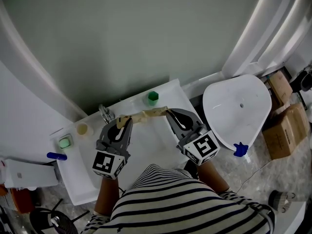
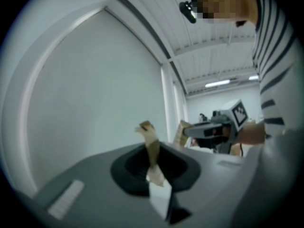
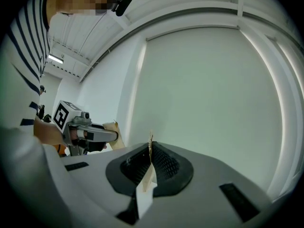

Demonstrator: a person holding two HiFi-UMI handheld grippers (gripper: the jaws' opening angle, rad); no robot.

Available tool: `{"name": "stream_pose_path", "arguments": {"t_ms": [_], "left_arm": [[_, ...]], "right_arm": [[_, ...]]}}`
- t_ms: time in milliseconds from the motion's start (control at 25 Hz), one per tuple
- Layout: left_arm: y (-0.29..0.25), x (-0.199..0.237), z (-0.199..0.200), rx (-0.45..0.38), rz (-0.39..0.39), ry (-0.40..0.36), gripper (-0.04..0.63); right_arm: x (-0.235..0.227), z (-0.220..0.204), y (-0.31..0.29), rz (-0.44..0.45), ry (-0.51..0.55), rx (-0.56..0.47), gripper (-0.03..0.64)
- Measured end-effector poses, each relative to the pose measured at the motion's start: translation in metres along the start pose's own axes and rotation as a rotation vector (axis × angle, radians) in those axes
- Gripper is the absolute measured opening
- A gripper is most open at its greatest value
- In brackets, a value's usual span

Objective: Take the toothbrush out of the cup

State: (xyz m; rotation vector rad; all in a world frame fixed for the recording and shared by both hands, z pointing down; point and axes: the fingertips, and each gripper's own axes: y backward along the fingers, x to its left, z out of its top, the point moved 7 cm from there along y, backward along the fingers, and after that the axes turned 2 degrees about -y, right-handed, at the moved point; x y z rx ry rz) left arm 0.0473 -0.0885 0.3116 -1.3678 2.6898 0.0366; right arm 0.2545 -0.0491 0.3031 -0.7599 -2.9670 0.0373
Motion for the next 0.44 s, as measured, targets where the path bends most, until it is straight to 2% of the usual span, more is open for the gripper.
{"name": "stream_pose_path", "arguments": {"t_ms": [440], "left_arm": [[-0.01, 0.01, -0.007, 0.006, -0.001, 0.01, 0.032]], "right_arm": [[-0.007, -0.005, -0.015, 0.008, 0.006, 0.016, 0.009]]}}
